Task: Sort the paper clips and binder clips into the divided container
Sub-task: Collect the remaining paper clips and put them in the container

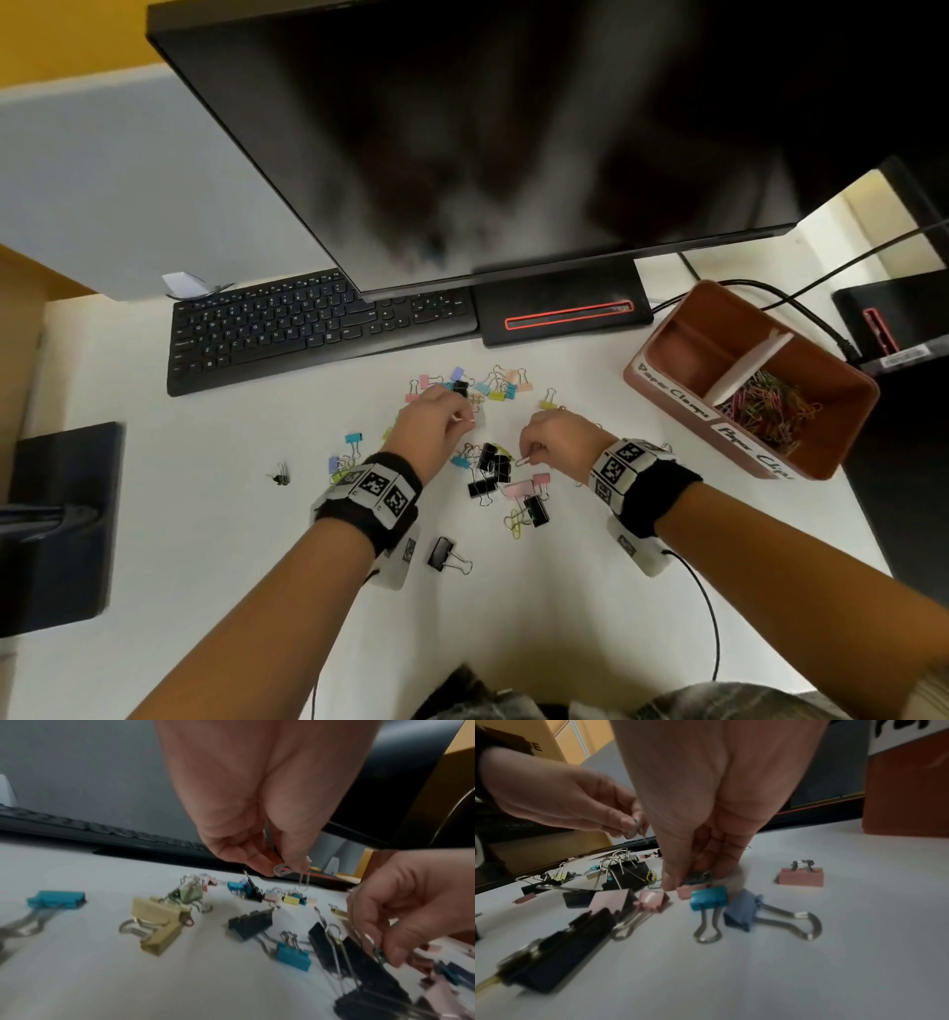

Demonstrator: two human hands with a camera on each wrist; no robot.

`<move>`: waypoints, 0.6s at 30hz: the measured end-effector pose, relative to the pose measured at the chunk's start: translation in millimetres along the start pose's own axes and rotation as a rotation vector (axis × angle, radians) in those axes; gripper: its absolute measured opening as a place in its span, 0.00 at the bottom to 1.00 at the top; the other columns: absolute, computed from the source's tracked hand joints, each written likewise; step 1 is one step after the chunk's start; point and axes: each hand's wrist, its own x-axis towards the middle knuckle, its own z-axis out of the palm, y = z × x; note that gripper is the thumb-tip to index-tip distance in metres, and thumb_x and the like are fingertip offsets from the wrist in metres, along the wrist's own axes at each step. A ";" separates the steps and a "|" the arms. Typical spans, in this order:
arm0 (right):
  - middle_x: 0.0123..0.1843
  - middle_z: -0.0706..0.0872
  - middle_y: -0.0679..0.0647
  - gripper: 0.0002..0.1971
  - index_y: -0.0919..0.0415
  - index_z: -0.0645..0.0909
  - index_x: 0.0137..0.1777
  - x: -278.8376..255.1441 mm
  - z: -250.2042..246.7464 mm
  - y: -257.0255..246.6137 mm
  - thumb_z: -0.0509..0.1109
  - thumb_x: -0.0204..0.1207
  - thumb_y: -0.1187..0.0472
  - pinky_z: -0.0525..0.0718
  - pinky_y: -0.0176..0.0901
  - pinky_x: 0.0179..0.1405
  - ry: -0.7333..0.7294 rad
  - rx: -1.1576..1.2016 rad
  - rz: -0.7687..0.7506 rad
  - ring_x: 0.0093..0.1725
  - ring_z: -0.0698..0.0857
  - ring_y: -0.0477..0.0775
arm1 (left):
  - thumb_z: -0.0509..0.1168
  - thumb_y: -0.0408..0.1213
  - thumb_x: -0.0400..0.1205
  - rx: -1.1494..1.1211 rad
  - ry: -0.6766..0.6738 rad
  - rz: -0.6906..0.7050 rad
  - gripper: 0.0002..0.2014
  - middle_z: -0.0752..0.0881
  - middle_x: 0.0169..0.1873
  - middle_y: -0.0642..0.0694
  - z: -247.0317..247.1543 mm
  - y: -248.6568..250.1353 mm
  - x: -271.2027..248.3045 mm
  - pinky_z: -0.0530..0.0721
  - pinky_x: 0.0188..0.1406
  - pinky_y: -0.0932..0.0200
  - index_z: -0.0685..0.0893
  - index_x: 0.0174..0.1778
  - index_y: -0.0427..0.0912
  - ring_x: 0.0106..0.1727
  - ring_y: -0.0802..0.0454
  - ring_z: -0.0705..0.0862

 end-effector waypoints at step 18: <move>0.50 0.85 0.59 0.17 0.58 0.80 0.65 9.2 18.2 -25.1 0.66 0.77 0.68 0.78 0.48 0.57 0.113 0.098 0.052 0.53 0.83 0.59 | 0.61 0.36 0.82 -0.086 -0.275 -0.004 0.22 0.82 0.53 0.44 54.7 10.7 -89.7 0.76 0.59 0.62 0.72 0.73 0.50 0.51 0.53 0.79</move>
